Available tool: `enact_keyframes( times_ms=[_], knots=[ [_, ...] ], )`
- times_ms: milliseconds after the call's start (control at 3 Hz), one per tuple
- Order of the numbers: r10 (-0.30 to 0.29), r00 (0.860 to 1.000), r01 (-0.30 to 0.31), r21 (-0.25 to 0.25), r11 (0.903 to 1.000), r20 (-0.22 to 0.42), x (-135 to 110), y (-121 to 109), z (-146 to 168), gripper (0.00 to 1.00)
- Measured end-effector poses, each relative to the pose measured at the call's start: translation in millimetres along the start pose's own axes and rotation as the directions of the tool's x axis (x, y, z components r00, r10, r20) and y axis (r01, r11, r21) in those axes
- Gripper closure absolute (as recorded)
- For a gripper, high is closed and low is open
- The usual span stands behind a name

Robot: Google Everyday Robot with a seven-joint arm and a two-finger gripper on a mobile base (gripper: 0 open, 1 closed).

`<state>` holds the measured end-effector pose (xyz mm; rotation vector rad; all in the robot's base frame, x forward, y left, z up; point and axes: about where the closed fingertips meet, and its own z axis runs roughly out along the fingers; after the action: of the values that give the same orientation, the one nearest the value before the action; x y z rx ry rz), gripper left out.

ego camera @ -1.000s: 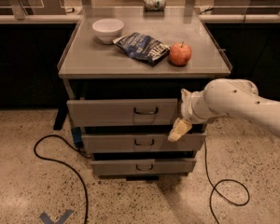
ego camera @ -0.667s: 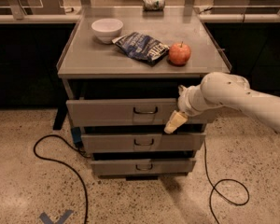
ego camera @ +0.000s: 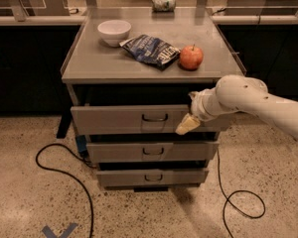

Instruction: Open top drawer

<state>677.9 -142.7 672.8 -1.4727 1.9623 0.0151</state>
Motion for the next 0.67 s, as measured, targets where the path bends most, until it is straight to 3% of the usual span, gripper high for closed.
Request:
enact_keyframes(
  times_ms=[667],
  knots=[
    [0.000, 1.000, 0.000, 0.000, 1.0000, 0.000, 0.0, 0.1, 0.1, 0.65]
  ],
)
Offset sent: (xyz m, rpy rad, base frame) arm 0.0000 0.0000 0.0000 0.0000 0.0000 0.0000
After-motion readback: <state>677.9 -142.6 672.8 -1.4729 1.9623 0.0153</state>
